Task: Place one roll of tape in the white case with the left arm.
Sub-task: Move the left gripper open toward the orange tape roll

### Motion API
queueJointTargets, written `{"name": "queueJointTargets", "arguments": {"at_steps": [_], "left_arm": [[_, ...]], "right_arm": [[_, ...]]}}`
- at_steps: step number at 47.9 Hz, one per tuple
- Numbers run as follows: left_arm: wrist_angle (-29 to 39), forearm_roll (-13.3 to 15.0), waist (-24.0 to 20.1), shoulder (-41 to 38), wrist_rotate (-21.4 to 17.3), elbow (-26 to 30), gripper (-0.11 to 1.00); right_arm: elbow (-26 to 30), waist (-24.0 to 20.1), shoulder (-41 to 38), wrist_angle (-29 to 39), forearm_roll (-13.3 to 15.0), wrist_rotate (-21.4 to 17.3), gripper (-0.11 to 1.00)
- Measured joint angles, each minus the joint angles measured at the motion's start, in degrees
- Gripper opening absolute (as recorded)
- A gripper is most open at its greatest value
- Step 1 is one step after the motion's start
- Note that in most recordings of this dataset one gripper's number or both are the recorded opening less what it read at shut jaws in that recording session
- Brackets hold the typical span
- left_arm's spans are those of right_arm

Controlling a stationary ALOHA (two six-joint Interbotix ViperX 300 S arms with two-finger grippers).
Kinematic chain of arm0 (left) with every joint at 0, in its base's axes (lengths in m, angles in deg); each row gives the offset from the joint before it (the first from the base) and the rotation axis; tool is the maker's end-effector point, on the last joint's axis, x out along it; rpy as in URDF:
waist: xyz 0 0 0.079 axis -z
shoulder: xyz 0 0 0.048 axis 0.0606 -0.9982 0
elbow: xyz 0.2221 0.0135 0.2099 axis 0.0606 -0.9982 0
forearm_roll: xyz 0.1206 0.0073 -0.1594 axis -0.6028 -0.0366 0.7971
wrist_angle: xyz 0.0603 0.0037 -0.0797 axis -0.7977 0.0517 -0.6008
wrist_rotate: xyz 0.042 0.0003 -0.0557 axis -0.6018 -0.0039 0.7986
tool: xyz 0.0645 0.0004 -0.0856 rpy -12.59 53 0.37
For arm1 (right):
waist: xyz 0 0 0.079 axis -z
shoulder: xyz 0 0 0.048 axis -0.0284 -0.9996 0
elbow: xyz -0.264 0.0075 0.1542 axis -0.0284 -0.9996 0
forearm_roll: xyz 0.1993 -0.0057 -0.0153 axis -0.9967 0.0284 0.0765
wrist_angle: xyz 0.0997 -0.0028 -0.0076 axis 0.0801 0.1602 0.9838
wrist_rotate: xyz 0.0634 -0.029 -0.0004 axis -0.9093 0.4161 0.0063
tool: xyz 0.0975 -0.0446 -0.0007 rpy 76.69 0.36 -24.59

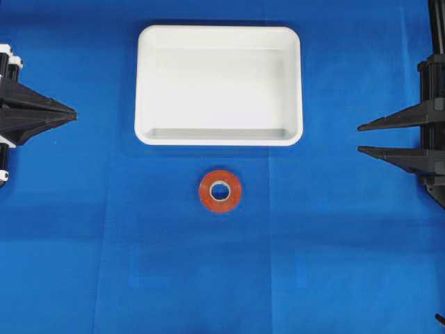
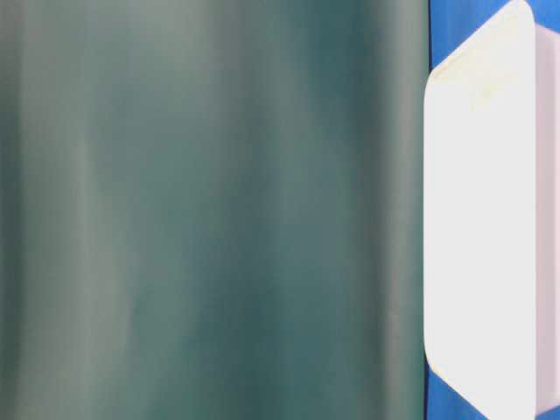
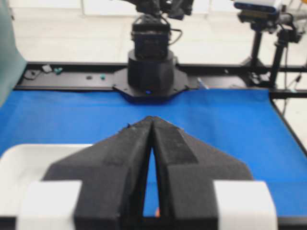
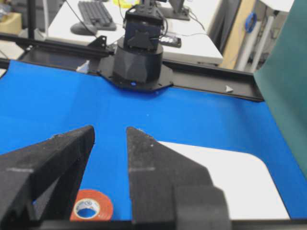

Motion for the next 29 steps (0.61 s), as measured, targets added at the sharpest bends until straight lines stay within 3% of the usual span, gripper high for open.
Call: {"name": "queueJointTargets", "arguments": {"at_steps": [11, 29], "left_arm": [[0.4, -1.1, 1.7, -2.7, 1.0, 0.1, 0.0], [-11.2, -1.2, 7.0, -21.1, 1.0, 4.9, 0.01]], "right_arm": [[1.8, 0.4, -0.4, 0.7, 0.0, 0.5, -0.11], [1.9, 0.7, -1.1, 0.9, 0.1, 0.6, -0.11]]}}
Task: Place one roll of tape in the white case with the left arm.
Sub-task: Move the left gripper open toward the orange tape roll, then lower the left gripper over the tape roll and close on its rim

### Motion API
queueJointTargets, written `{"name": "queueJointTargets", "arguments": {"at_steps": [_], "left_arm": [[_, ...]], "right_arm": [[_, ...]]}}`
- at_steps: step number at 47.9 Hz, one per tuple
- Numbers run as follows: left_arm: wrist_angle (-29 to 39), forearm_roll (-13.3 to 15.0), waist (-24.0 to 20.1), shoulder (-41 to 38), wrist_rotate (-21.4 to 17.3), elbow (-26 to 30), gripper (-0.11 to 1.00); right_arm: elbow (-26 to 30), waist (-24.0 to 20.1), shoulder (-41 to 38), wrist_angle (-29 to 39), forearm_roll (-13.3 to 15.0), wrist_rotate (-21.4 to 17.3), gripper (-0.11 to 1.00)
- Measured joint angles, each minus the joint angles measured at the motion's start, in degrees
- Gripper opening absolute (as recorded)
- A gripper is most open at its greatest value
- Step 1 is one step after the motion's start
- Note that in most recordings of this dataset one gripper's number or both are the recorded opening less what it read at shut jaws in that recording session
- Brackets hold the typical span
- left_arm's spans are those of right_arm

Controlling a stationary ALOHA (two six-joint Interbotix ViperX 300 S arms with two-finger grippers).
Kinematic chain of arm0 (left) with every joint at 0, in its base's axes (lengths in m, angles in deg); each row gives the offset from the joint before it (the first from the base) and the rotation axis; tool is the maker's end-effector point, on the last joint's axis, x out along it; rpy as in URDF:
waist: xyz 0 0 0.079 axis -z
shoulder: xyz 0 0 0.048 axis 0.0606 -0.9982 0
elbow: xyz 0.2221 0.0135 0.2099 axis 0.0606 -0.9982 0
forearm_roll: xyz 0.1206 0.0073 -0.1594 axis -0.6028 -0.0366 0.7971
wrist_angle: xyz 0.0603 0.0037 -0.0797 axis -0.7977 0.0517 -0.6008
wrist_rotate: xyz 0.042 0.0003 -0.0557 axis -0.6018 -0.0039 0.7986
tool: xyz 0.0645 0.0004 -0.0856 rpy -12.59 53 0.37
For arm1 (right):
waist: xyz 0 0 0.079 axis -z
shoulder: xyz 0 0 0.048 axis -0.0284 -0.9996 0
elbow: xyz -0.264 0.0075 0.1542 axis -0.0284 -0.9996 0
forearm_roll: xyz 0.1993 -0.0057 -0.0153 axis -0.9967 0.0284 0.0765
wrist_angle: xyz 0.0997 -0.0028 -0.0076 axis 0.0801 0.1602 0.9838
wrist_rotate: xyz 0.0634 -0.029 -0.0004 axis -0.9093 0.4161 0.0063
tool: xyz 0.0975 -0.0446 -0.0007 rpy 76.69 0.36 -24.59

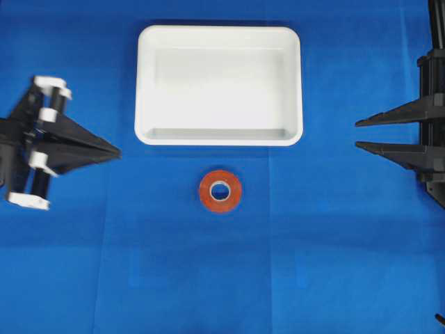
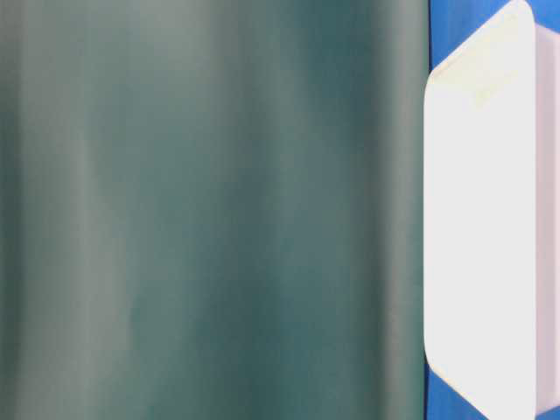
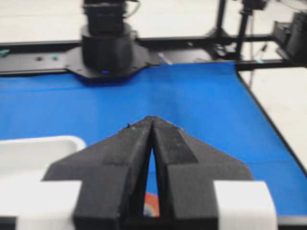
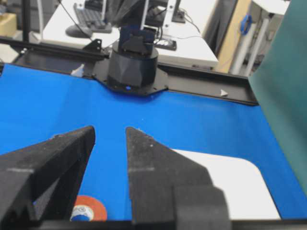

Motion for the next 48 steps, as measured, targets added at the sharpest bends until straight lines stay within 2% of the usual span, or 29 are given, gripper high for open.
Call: {"name": "queueJointTargets", "arguments": {"at_steps": [3, 5, 8, 15, 19, 30, 48], "left_arm": [[-0.6, 0.0, 1.1, -3.4, 0.1, 1.8, 0.03], [-0.8, 0.0, 1.7, -5.9, 0.2, 3.3, 0.1], [-0.9, 0.0, 2.6, -9.6, 0.2, 5.9, 0.24], [0.4, 0.0, 4.1, -16.7, 1.1, 11.5, 0.68], [3.9, 0.0, 4.5, -19.9, 1.5, 14.4, 0.83], [15.5, 0.0, 4.7, -28.3, 4.9, 22.1, 0.83], [27.0, 0.0, 3.3, -41.7, 7.2, 29.7, 0.84]], "right_arm": [[-0.1, 0.0, -0.2, -0.1, 0.0, 0.0, -0.11], [0.0, 0.0, -0.3, 0.0, 0.0, -0.1, -0.11], [0.0, 0.0, -0.4, 0.0, 0.0, -0.1, -0.11], [0.0, 0.1, -0.5, -0.1, 0.0, -0.1, -0.11], [0.0, 0.1, -0.7, 0.0, 0.0, -0.1, -0.11], [0.0, 0.0, -1.7, 0.0, 0.0, 0.0, -0.11], [-0.1, 0.0, -3.7, 0.0, 0.0, -0.2, -0.11]]}}
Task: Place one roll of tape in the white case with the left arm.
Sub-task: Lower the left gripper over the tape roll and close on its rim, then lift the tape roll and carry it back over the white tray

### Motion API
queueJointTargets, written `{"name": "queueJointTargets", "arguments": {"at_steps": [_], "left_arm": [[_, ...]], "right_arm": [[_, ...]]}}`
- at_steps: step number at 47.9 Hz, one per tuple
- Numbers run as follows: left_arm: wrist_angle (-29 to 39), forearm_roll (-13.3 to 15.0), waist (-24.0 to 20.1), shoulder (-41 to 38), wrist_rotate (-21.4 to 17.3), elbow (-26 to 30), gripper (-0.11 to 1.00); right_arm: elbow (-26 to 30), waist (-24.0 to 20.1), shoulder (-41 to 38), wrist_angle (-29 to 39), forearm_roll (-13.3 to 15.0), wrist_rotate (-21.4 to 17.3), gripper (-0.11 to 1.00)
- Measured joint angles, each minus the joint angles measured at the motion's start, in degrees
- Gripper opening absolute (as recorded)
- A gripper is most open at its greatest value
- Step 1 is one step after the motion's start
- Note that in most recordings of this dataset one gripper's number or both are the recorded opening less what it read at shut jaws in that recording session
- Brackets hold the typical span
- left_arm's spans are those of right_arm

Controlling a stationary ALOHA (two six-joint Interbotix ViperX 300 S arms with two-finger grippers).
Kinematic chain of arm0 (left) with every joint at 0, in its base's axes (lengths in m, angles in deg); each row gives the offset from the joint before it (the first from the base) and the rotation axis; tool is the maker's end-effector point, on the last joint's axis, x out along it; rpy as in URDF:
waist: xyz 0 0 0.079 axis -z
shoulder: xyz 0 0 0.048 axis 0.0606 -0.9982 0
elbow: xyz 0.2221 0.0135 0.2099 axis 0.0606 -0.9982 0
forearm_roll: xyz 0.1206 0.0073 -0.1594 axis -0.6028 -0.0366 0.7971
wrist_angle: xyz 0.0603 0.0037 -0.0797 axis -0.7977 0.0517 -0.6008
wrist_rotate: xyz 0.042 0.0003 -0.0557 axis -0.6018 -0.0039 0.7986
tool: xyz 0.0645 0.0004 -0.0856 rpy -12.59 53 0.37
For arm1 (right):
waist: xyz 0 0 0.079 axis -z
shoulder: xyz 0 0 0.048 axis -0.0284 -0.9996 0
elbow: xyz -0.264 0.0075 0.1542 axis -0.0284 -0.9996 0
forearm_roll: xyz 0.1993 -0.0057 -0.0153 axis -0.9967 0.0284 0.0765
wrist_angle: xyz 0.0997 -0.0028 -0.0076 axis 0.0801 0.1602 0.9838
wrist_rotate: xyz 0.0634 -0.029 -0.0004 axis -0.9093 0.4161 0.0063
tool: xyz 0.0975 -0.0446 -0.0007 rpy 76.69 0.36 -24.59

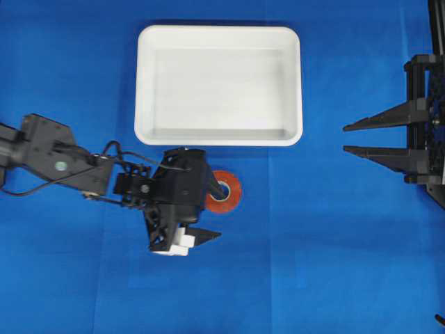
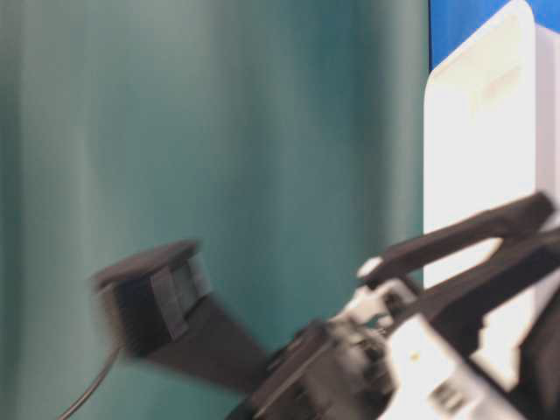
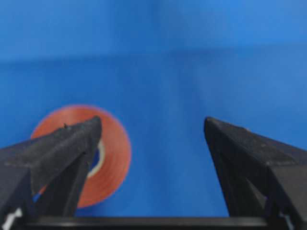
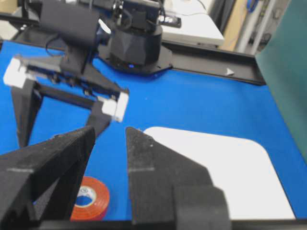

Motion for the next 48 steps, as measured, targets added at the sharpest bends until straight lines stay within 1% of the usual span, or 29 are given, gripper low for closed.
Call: {"name": "queueJointTargets", "arguments": {"at_steps": [10, 25, 30, 32, 34, 40, 42, 48], "left_arm": [[7.6, 0.0, -1.3, -4.7, 1.2, 3.3, 0.84], [13.7, -0.1, -1.8, -10.4, 1.4, 8.3, 0.84], [16.5, -0.1, -1.9, -11.5, 1.6, 10.2, 0.81], [17.9, -0.1, -1.9, -11.7, 1.7, 10.9, 0.77], [19.5, -0.2, -1.9, -12.0, 1.8, 11.5, 0.7], [26.2, -0.4, -2.3, -12.3, 2.5, 13.7, 0.34], [27.9, -0.4, -2.1, -12.2, 2.3, 14.2, 0.25], [31.1, -1.0, -1.4, -12.0, 2.3, 15.3, 0.25]], "right_arm": [[-0.1, 0.1, -0.1, -0.1, 0.0, -0.1, -0.11], [-0.4, 0.0, -0.3, 0.0, 0.0, -0.1, -0.11], [-0.5, 0.1, -0.2, -0.1, 0.0, -0.1, -0.11], [-0.5, 0.1, -0.3, 0.0, 0.0, 0.0, -0.11], [-0.5, 0.1, -0.3, 0.0, 0.0, -0.1, -0.11], [-0.5, 0.1, -0.4, 0.0, 0.0, -0.1, -0.11], [-0.6, 0.1, -0.3, 0.0, 0.0, -0.1, -0.11], [-0.6, 0.0, -0.4, 0.0, 0.0, -0.2, -0.11]]}}
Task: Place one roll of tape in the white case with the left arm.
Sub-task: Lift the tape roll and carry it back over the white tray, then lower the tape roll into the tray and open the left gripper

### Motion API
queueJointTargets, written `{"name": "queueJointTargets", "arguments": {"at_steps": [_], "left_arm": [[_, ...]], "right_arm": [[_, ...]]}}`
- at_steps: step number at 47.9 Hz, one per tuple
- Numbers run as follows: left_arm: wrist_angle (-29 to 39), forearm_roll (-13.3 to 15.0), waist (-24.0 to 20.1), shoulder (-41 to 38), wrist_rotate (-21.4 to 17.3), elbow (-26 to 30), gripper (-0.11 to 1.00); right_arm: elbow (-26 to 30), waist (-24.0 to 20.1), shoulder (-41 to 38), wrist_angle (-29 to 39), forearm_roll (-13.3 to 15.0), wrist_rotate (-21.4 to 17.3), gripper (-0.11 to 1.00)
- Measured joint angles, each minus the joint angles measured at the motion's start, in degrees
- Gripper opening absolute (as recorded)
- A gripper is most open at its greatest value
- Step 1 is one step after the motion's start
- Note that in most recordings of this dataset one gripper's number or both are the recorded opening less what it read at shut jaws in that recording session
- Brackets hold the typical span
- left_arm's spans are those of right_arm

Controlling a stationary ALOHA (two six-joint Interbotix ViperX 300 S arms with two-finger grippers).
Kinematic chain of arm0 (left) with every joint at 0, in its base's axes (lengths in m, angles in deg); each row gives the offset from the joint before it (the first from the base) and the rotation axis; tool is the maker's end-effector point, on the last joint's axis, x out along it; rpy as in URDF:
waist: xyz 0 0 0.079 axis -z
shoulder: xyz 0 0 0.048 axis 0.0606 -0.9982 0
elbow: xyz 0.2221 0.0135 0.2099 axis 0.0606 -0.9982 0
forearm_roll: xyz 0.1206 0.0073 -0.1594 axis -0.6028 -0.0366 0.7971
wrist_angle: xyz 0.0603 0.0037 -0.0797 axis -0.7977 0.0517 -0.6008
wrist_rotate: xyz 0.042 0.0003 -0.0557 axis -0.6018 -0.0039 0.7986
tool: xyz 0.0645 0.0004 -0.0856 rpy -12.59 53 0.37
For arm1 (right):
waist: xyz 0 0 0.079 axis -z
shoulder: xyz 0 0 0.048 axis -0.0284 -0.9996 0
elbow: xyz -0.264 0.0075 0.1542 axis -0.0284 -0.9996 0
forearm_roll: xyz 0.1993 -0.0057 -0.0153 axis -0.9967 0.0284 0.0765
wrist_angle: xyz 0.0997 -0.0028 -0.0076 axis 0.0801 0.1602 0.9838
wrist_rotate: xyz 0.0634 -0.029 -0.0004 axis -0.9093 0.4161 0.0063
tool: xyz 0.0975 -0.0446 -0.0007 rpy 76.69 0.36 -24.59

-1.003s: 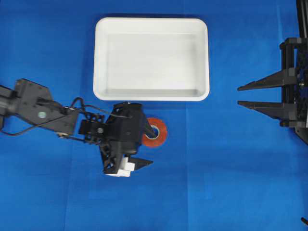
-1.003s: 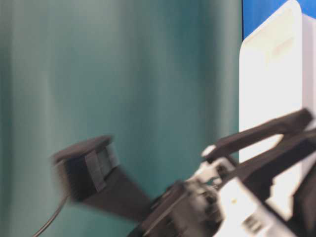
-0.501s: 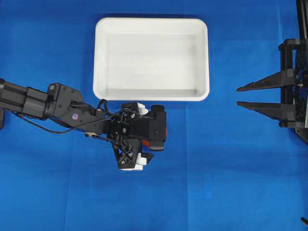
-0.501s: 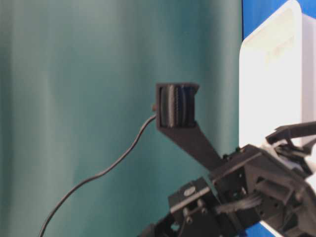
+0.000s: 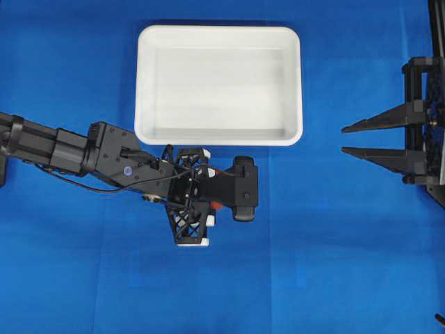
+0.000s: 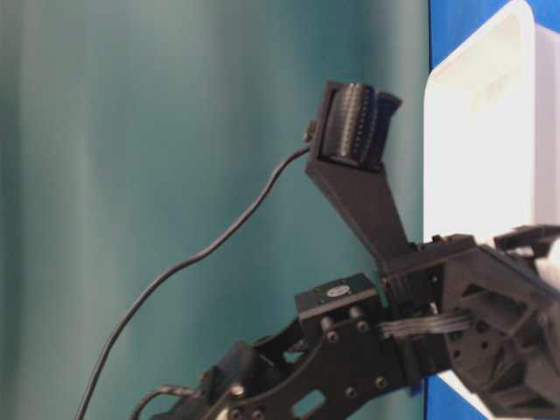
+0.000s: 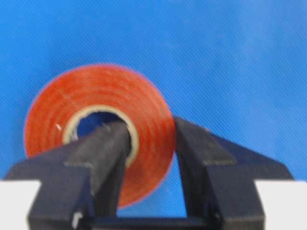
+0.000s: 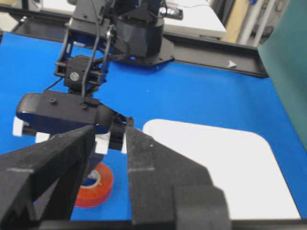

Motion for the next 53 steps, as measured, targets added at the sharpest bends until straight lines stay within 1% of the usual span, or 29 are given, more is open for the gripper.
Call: {"name": "queueJointTargets", "arguments": {"at_steps": [7, 10, 18, 22, 26, 29, 34, 43, 48, 53], "left_arm": [[3.2, -0.3, 1.0, 3.6, -0.4, 1.5, 0.25], [4.5, -0.9, 1.0, 5.8, -0.5, 2.1, 0.25], [7.7, -4.7, -0.2, 11.0, -1.0, 3.3, 0.25], [8.7, -6.3, -2.6, 12.3, -1.5, 3.3, 0.25], [8.8, -6.8, -6.5, 12.4, -2.5, 3.3, 0.25], [8.6, -6.9, -9.8, 12.5, -4.0, 3.1, 0.25], [6.4, -6.9, -14.6, 12.4, -5.8, 2.1, 0.25], [-2.5, -6.9, -21.3, 10.0, -7.2, -2.8, 0.25], [-6.3, -6.7, -23.0, 8.3, -7.3, -5.0, 0.25], [-8.5, -6.5, -23.6, 6.9, -7.3, -5.9, 0.25]], "right_arm": [[0.0, 0.0, 0.0, 0.0, 0.0, 0.0, -0.11], [0.0, 0.1, 0.0, 0.2, 0.0, 0.0, -0.11], [0.0, 0.1, 0.0, 0.7, 0.0, 0.0, -0.11], [0.0, 0.1, -0.1, 0.8, 0.0, -0.1, -0.11], [0.0, 0.1, -0.3, 0.8, 0.0, -0.1, -0.11], [0.0, 0.1, -0.4, 0.8, 0.0, -0.2, -0.11], [0.0, 0.1, -0.9, 0.8, 0.0, -0.3, -0.11], [-0.1, 0.1, -1.7, 0.8, 0.0, -0.3, -0.11], [-0.2, 0.1, -1.9, 0.8, 0.0, -0.3, -0.11], [-0.2, 0.0, -2.2, 0.8, 0.0, -0.2, -0.11]]}}
